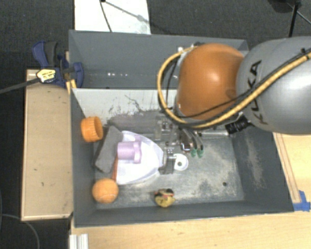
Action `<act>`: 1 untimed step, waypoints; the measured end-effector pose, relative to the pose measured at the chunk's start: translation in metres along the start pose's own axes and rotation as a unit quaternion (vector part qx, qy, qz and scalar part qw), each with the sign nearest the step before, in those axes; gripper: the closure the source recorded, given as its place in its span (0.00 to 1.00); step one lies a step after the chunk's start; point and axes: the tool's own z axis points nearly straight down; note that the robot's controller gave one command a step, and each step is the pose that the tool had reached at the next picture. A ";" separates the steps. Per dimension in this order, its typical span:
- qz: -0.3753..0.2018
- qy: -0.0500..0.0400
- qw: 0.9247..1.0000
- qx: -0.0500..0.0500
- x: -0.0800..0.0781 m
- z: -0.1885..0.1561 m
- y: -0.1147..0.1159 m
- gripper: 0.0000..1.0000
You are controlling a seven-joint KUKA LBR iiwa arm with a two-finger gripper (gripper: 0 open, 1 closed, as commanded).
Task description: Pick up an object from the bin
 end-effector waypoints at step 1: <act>0.003 -0.004 1.000 -0.001 -0.001 -0.005 -0.001 0.00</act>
Offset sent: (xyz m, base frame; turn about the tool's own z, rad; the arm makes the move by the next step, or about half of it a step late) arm 0.0216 -0.0629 -0.1546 0.1091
